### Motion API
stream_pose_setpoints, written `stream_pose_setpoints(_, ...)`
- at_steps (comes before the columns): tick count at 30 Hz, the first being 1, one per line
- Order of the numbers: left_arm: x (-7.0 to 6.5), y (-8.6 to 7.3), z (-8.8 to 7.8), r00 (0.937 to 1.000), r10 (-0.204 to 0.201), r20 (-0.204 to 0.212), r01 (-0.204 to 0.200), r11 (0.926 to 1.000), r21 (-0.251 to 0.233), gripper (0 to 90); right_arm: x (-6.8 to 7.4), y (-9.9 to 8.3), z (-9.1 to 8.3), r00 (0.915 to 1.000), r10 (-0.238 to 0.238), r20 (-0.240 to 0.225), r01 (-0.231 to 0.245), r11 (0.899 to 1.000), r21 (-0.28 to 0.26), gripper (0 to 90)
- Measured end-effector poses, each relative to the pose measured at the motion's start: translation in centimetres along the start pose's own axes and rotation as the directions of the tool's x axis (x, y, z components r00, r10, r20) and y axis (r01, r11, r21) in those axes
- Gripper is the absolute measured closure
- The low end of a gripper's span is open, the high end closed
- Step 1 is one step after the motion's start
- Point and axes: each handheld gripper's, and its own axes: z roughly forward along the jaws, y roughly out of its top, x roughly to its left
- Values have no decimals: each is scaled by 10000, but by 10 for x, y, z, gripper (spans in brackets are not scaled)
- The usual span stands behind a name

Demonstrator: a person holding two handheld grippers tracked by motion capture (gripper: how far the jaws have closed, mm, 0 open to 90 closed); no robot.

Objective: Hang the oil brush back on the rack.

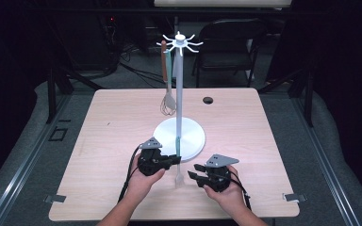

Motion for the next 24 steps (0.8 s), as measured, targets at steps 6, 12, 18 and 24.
stream_pose_setpoints(6, -1, 2, -3, 9999, 43, 121, -44, 10000, 19, 849, 0, -2, 0, 9993, -291, 235, 289, 9995, 95, 592)
stream_pose_setpoints(12, -3, 17, -14, 9991, 414, 47, -414, 9991, -16, 849, -2, -3, -2, 9989, -264, 374, 263, 9996, 26, 590)
stream_pose_setpoints(18, -6, 40, -29, 9967, 808, -62, -809, 9966, -135, 849, -5, -4, -5, 9988, -183, 453, 185, 9998, -42, 583)
stream_pose_setpoints(24, -9, 68, -42, 9928, 1192, -137, -1195, 9925, -258, 849, -11, -6, -5, 9983, -19, 585, 21, 10000, -48, 562)
